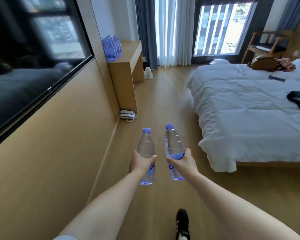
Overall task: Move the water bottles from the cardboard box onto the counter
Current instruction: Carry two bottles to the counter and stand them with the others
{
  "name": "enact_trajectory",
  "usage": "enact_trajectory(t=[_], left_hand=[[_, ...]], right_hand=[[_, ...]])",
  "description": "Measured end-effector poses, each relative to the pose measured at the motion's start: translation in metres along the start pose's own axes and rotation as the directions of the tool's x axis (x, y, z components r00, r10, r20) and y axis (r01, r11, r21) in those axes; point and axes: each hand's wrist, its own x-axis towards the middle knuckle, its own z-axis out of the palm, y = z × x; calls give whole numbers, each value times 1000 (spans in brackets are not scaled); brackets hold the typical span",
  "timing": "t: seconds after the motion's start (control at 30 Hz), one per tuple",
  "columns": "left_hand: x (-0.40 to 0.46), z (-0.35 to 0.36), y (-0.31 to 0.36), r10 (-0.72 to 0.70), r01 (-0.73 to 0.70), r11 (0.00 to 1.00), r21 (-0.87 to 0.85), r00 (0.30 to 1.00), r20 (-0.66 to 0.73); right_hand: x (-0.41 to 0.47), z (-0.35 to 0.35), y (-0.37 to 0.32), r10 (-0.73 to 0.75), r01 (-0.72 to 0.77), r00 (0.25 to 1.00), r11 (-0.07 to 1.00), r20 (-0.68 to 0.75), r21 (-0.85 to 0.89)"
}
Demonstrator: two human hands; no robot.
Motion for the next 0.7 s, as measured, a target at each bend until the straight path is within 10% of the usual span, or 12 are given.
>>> enact_trajectory(t=[0.7], left_hand=[[396,99,234,-55,53,998,-29,996,-63]], right_hand=[[480,-9,-132,-28,31,998,998,52,-49]])
